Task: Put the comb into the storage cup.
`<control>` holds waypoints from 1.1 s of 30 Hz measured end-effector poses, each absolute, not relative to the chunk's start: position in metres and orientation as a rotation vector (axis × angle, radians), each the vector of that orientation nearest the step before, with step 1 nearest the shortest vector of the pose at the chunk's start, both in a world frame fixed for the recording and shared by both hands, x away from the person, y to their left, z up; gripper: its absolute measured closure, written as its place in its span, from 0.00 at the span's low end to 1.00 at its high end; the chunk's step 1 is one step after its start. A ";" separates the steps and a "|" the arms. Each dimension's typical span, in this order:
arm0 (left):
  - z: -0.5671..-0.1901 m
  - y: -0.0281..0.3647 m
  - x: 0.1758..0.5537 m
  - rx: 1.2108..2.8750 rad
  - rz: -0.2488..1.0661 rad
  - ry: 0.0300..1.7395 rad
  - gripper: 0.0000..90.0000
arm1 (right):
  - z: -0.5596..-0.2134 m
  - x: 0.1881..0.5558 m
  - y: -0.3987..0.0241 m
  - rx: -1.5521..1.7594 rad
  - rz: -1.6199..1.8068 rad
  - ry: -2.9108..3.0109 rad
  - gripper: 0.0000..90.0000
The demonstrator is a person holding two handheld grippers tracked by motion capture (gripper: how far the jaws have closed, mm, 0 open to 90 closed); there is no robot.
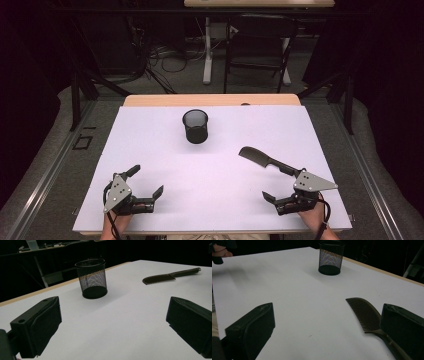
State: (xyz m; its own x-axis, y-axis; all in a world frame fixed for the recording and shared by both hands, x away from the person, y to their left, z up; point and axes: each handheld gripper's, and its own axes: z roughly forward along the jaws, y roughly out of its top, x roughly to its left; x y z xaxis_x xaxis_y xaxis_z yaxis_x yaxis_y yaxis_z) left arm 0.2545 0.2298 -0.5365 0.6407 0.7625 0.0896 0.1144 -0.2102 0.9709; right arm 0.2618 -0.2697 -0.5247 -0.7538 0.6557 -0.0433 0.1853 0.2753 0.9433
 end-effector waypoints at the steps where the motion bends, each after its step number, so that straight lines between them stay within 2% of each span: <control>1: -0.536 0.229 0.255 1.704 0.698 0.722 0.00 | -0.525 0.262 -0.270 0.758 1.481 2.127 0.00; 33: -0.537 0.225 0.259 1.735 0.693 0.708 0.00 | -0.517 0.274 -0.271 0.811 1.391 2.141 0.00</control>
